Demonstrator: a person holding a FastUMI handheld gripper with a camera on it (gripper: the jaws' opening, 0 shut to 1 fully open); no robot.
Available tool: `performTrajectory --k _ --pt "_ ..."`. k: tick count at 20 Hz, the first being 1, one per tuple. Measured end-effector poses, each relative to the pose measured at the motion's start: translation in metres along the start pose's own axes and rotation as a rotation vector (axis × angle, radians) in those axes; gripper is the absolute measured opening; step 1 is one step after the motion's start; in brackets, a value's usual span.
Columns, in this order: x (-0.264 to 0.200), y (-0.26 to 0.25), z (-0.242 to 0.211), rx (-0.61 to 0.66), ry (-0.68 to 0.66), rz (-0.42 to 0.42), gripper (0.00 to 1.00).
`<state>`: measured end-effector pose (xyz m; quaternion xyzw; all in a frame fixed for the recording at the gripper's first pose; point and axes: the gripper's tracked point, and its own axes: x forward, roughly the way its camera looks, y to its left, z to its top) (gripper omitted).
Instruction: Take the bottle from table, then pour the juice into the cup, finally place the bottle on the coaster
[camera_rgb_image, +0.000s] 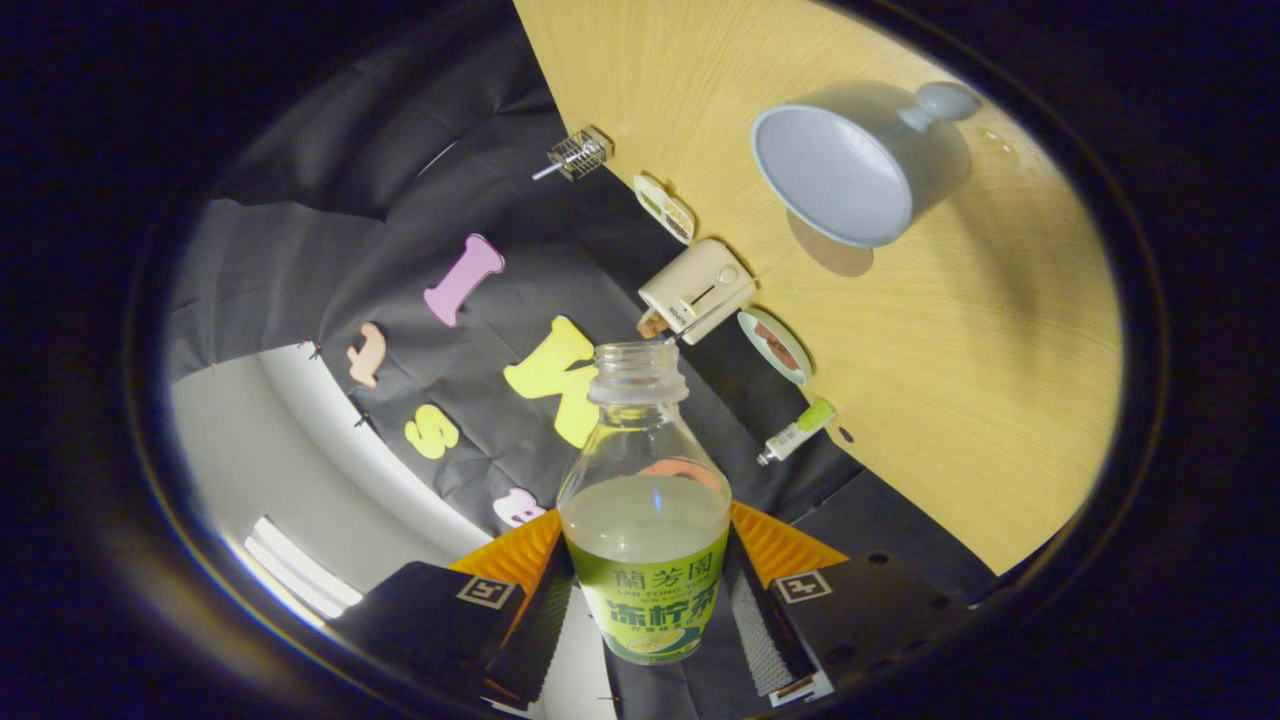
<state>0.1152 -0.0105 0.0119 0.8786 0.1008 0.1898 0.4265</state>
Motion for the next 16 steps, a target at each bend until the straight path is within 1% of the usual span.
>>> performTrajectory --k 4,8,10,13,16 --pt "-0.001 -0.004 -0.001 -0.010 -0.004 -0.011 0.79" --pt "-0.001 -0.022 0.008 -0.060 -0.035 -0.067 0.79" --pt "-0.001 -0.027 0.010 -0.142 -0.037 -0.094 0.79" --pt "0.000 -0.036 0.020 -0.340 -0.031 -0.149 0.79" --pt "0.001 -0.040 0.029 -0.507 -0.040 -0.200 0.79"
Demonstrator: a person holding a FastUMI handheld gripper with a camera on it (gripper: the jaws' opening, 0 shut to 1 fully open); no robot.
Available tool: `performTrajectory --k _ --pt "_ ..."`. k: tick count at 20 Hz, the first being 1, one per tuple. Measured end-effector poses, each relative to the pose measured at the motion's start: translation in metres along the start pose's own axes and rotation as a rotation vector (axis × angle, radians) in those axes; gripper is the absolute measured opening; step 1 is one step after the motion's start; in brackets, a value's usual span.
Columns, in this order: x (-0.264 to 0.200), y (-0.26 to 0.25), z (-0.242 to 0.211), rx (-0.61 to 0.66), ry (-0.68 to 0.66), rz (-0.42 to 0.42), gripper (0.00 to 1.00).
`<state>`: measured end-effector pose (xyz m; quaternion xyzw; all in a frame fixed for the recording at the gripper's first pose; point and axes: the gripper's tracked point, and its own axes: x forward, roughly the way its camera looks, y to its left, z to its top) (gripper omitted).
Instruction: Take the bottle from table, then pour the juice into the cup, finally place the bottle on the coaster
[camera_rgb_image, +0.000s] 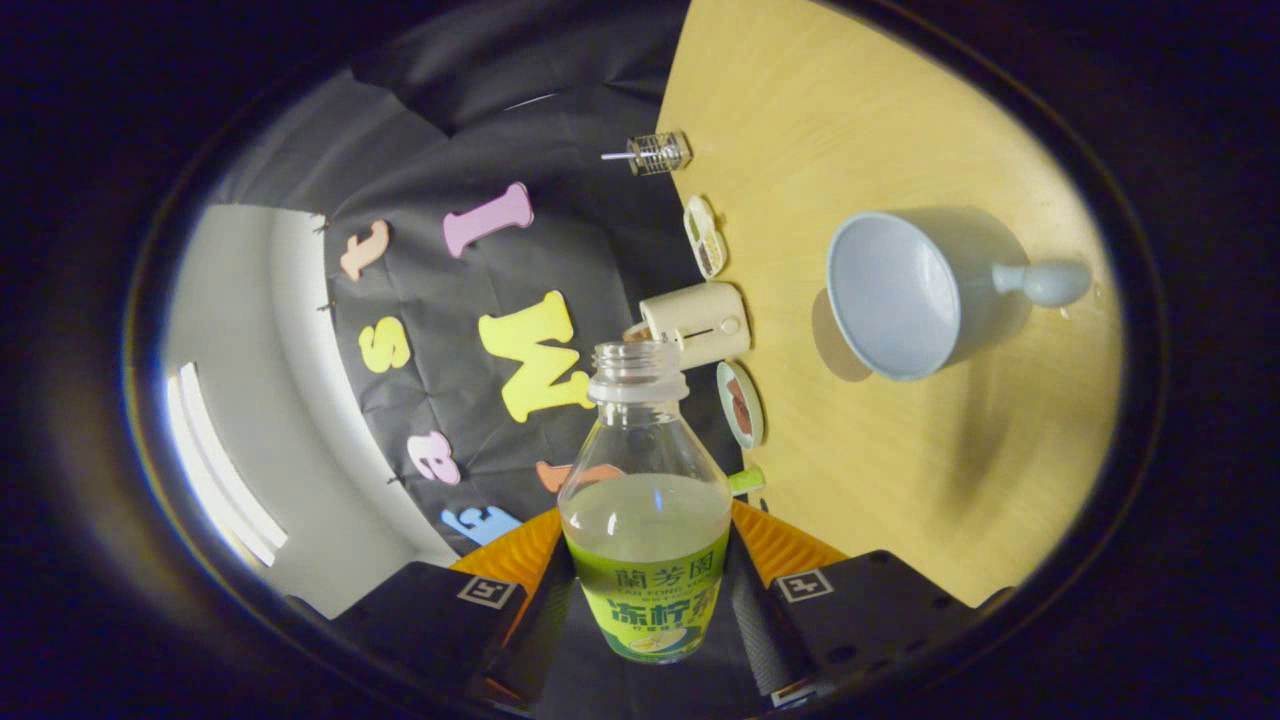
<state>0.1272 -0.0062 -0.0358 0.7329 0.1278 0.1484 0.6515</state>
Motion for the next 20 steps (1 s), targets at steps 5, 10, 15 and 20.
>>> performTrajectory --k 5,10,15,20 --pt "-0.004 -0.017 0.015 -0.435 -0.043 -0.190 0.79" --pt "-0.020 -0.014 0.046 -0.938 -0.165 -0.410 0.80" --pt "-0.029 0.018 0.048 -1.211 -0.272 -0.401 0.80" --pt "-0.016 0.041 0.043 -1.329 -0.303 -0.329 0.80"
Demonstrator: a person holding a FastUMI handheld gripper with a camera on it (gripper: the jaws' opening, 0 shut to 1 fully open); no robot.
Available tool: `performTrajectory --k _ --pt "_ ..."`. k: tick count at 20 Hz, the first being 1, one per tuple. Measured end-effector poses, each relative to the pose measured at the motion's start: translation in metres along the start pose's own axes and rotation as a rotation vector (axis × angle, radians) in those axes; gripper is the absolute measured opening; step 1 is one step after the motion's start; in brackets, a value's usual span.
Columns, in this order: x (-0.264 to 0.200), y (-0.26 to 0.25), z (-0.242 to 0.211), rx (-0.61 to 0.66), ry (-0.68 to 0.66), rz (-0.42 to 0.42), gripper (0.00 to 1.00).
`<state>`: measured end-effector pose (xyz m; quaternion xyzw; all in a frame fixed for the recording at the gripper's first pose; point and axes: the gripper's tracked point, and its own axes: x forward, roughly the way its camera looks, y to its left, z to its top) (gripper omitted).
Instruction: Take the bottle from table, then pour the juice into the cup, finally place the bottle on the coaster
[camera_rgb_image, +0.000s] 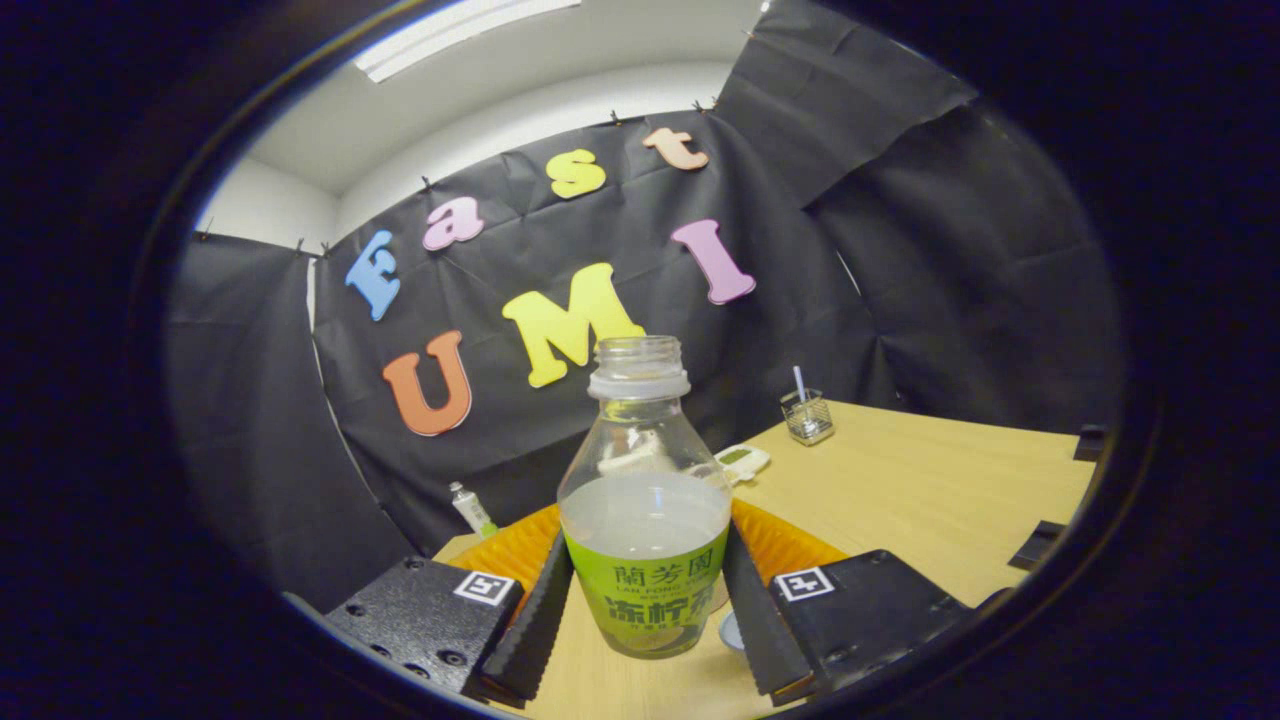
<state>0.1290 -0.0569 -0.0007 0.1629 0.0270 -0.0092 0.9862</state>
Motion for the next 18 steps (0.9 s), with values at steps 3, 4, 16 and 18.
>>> performTrajectory --k 3,4,16,18 --pt "0.010 0.006 0.009 -0.105 -0.006 -0.015 0.80" --pt "0.015 0.008 0.011 -0.127 -0.006 -0.016 0.80" --pt "0.133 0.007 -0.043 -0.305 0.088 -0.022 0.82" --pt "0.153 0.005 -0.054 -0.337 0.092 -0.037 0.82"
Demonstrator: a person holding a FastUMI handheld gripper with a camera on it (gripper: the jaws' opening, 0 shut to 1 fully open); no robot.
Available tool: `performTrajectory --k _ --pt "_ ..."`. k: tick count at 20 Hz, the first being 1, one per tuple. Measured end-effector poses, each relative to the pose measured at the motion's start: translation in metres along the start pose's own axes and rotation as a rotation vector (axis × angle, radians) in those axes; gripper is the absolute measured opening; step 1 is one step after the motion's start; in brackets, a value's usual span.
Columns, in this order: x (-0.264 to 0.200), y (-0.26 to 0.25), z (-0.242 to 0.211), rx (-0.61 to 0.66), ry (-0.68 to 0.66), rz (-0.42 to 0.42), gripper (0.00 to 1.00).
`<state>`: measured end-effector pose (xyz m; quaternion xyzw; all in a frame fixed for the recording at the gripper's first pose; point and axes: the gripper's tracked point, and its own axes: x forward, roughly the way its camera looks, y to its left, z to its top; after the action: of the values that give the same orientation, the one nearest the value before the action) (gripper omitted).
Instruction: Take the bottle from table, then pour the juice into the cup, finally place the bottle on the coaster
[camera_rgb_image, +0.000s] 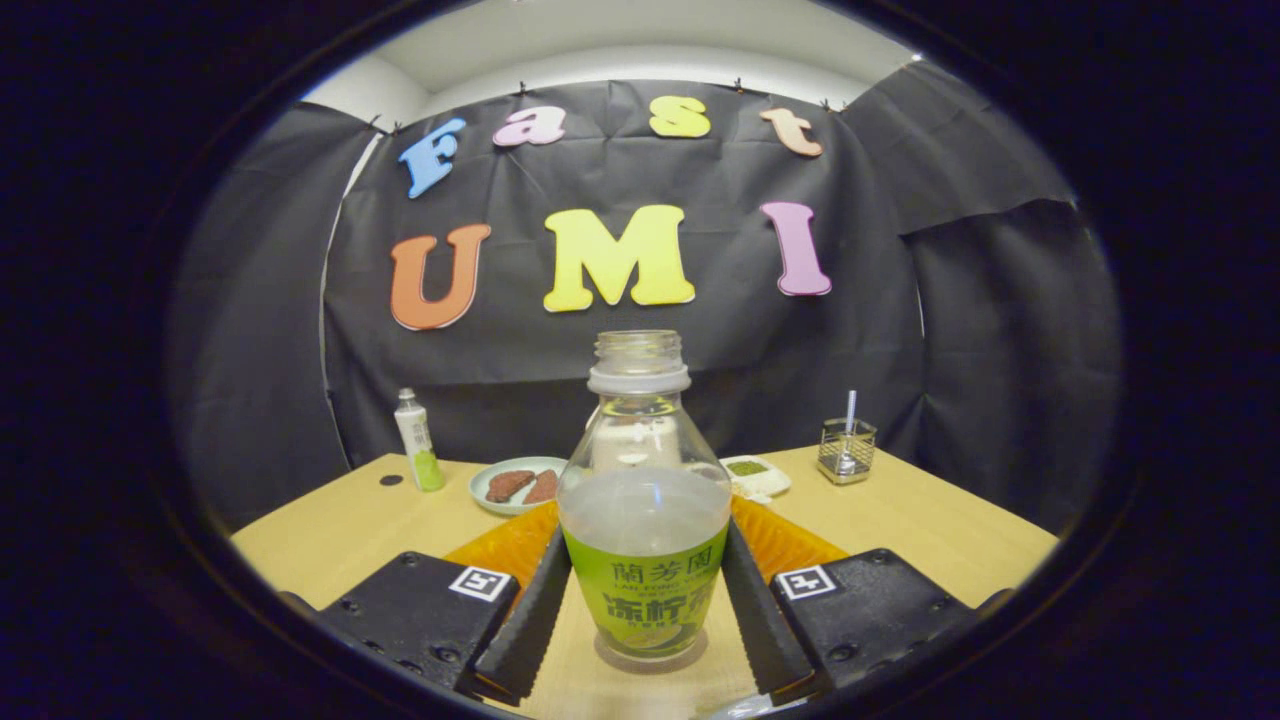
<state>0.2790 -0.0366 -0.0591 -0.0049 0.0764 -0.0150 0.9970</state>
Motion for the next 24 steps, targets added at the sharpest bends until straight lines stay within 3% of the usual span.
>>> performTrajectory --k 8,11,14,17,24 --pt "0.037 0.014 -0.040 0.020 0.021 -0.001 0.82" --pt "0.035 0.004 -0.051 0.006 0.041 -0.049 0.83" --pt "0.031 0.012 -0.049 0.058 0.020 -0.011 0.84" --pt "0.027 0.012 -0.050 0.070 0.012 -0.002 1.00" --pt "0.004 0.017 -0.039 0.026 0.009 -0.015 1.00"
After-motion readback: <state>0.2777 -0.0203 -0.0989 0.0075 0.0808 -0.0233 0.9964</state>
